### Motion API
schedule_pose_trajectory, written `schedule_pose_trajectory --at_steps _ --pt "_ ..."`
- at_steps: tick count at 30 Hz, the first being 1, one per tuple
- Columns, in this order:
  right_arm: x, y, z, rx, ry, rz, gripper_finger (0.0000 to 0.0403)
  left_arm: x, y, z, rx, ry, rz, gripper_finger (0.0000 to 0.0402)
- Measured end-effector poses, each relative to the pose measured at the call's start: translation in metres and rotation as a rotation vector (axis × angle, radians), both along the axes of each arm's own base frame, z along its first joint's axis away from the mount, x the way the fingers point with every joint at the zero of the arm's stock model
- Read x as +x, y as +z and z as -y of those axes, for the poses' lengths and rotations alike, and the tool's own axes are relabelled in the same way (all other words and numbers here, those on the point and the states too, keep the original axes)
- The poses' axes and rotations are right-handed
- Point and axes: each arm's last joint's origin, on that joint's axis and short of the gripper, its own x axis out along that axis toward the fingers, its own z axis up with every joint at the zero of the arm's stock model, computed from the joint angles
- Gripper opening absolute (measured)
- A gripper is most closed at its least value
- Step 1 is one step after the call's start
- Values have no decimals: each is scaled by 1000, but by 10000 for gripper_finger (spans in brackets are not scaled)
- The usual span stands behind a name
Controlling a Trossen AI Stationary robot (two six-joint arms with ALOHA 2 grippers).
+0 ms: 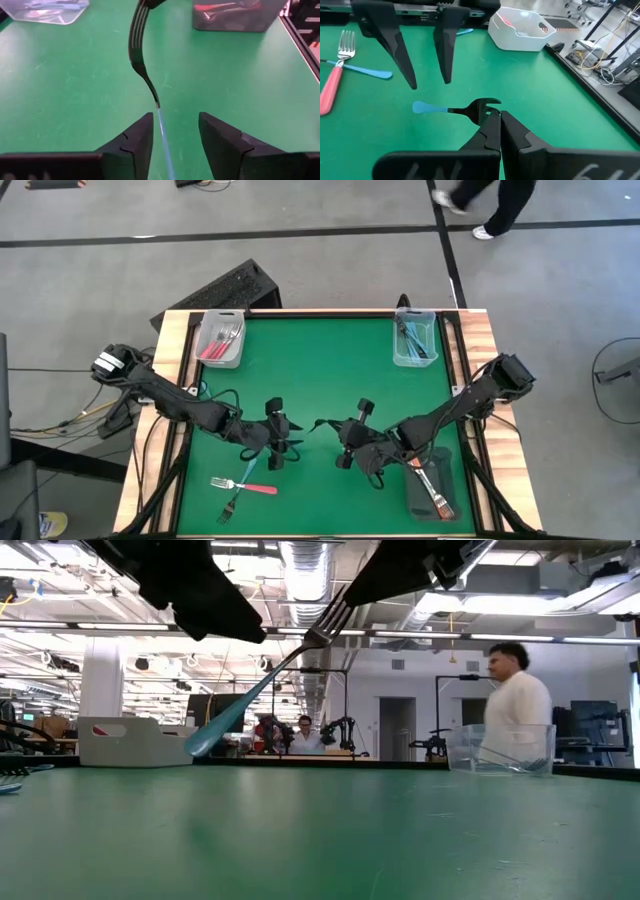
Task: Sort silverware by color (type)
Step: Put the blue fork into the transparent bin
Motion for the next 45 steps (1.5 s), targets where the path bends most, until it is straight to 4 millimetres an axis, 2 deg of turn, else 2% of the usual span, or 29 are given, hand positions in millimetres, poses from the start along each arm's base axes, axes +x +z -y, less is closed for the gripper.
schedule_pose_trajectory --at_steps 4,8,15,20,28,40,45 --pt "1 3 0 -39 -17 23 12 4 -5 -2 -15 -29 -20 174" --pt "5 9 -2 -81 4 57 12 15 -20 -4 -23 -31 -39 193" --pt "6 11 -2 -107 14 62 12 27 -43 -11 -28 29 -89 181" --pt "6 11 -2 -105 17 60 12 25 -38 -8 -36 24 -72 159" --pt "7 10 -3 -99 17 66 12 17 -18 -6 -31 14 -10 146" --pt "5 8 -5 -108 -7 68 12 16 -16 -4 19 41 21 145" --pt "5 9 -5 -107 -10 70 12 16 -15 -4 48 68 28 129"
